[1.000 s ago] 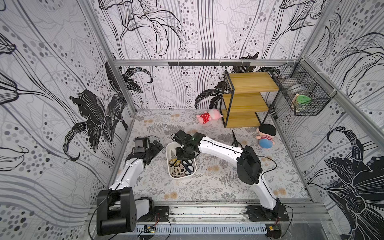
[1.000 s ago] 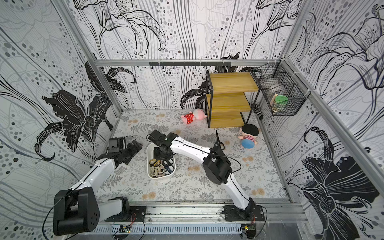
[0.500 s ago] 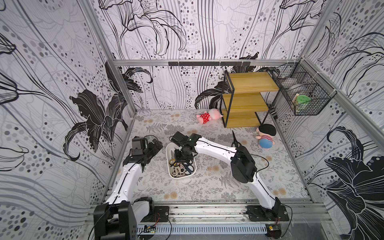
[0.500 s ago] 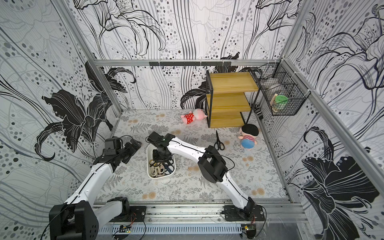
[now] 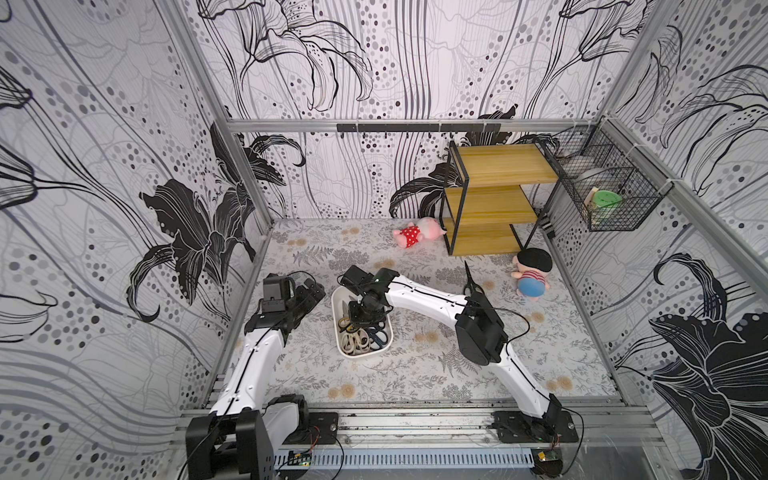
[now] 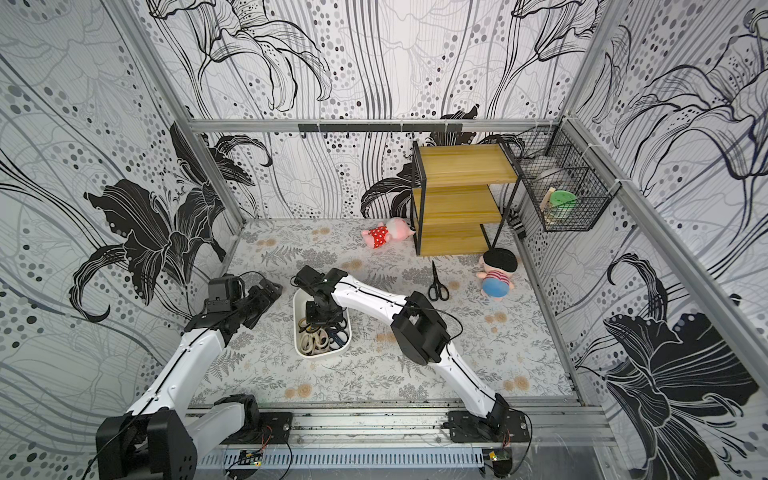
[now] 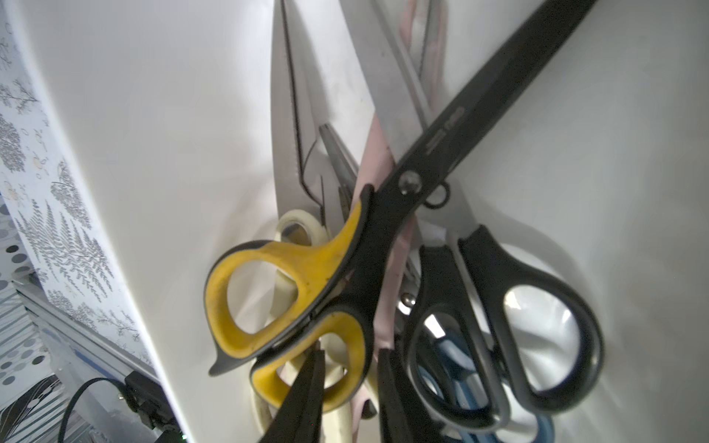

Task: Take the scissors out of the storage box
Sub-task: Pick up the scissors from the storage box.

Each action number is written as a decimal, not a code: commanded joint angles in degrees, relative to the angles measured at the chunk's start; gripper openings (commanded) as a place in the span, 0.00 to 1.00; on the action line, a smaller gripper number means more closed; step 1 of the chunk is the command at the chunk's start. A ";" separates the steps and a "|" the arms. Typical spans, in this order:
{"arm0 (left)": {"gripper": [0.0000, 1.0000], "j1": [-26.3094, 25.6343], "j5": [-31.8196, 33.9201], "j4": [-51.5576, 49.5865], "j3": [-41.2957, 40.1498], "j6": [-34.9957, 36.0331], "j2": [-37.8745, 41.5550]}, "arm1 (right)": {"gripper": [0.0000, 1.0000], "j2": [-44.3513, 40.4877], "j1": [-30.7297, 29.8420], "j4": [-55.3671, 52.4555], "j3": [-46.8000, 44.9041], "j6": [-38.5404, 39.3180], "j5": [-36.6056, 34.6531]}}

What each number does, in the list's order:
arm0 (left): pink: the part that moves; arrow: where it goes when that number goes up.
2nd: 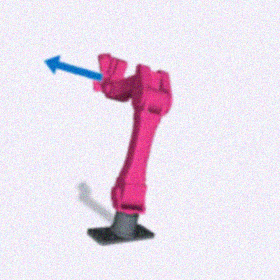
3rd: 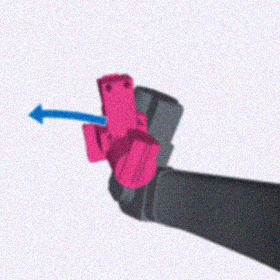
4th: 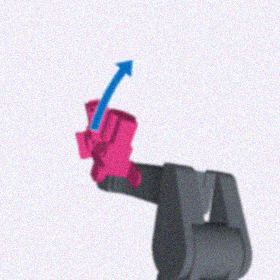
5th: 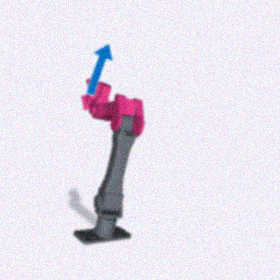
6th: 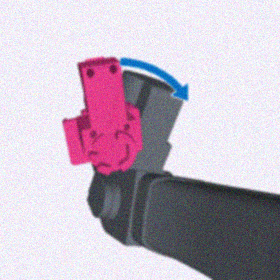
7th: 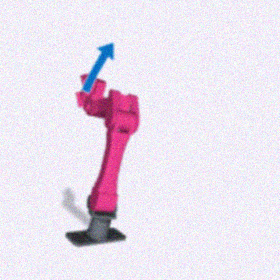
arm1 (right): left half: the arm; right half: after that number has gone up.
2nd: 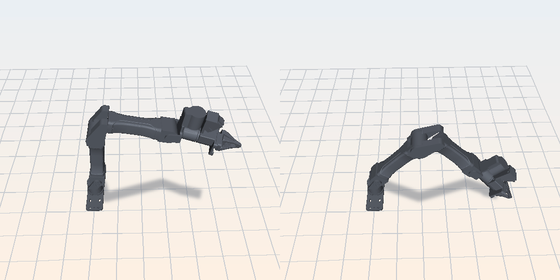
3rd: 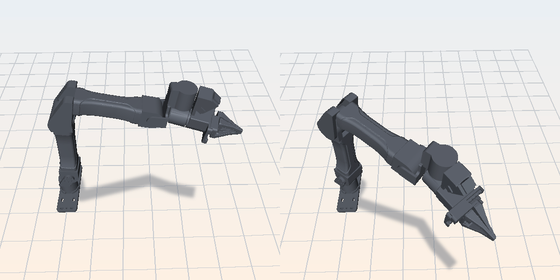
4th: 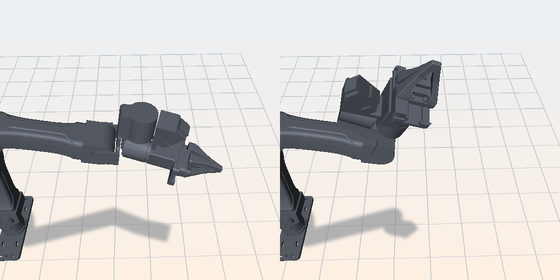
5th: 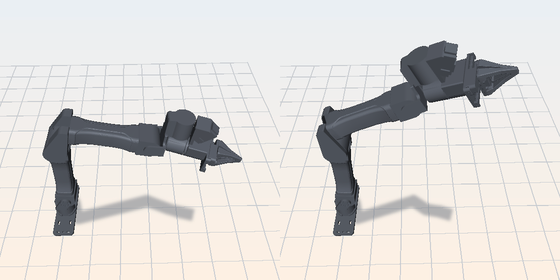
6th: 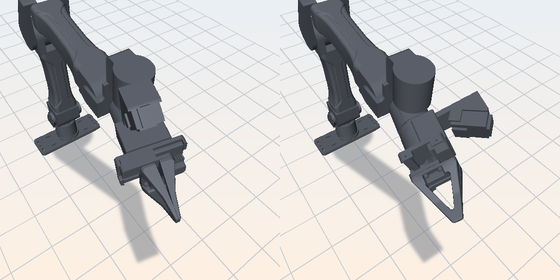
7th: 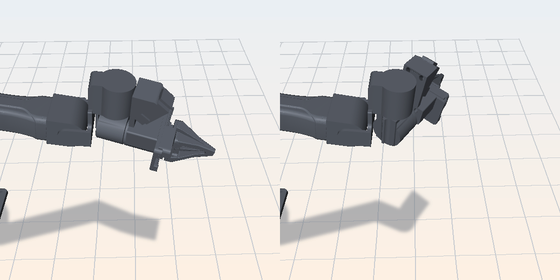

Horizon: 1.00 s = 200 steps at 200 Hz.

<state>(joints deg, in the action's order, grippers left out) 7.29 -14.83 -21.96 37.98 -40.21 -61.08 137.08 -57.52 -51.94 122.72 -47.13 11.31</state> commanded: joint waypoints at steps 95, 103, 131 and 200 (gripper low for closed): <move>0.97 0.45 0.30 -0.05 0.34 1.16 0.22 | 0.00 -4.97 -0.17 1.13 -1.10 3.21 -1.02; 0.97 0.45 0.24 -0.03 0.35 1.15 0.11 | 0.00 -5.94 -0.20 1.05 -1.41 3.58 -0.99; 0.97 0.45 0.06 0.48 0.58 1.11 -0.52 | 0.00 -9.20 -0.15 1.29 -2.85 5.39 -1.65; 0.97 0.45 -2.14 2.27 -0.10 0.13 -1.56 | 0.00 -12.50 0.25 -0.38 -4.12 15.23 -7.71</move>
<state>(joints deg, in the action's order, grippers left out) 7.29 -15.33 -22.20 38.00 -40.21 -62.17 127.20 -57.52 -51.20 119.72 -38.96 7.57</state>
